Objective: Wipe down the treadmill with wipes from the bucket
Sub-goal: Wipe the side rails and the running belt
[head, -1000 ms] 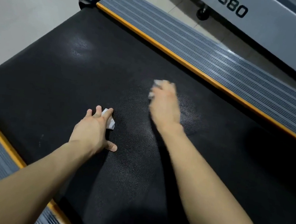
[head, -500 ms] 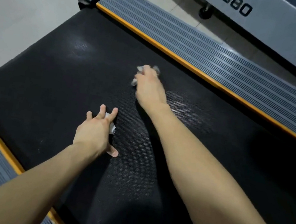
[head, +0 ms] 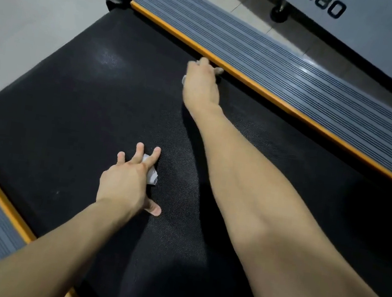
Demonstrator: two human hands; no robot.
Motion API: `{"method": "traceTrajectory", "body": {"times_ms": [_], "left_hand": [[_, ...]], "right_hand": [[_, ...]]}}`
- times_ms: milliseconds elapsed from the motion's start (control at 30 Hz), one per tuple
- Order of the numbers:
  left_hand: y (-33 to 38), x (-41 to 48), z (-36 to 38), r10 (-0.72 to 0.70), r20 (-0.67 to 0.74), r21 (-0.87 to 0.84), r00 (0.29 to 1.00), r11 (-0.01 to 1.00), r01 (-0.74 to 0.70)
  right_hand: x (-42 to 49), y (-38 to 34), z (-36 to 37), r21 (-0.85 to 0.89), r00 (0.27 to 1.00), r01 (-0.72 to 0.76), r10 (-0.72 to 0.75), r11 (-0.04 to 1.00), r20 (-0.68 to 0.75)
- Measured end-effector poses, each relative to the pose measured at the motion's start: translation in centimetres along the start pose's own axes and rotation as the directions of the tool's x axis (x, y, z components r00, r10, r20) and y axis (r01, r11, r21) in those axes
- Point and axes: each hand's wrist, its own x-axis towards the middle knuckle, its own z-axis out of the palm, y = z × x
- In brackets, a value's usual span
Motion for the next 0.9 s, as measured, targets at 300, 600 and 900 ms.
{"method": "traceTrajectory", "body": {"times_ms": [300,600,900], "left_hand": [[0.3,-0.2,0.1,0.001,-0.026,0.009,1.0,1.0,-0.001],[0.1,0.1,0.0,-0.025,0.015,-0.01,1.0,1.0,0.026],[0.6,0.4,-0.2,-0.041,-0.004,0.054,0.999,0.998,0.042]], "right_hand": [[-14.4,15.6,-4.9,-0.032,0.945,-0.235,0.221,0.971,-0.24],[-2.8,2.2,-1.1,-0.046,0.999,0.017,-0.015,0.999,0.028],[-22.8,23.6,-10.0,-0.091,0.944,-0.247,0.219,0.965,-0.246]]}}
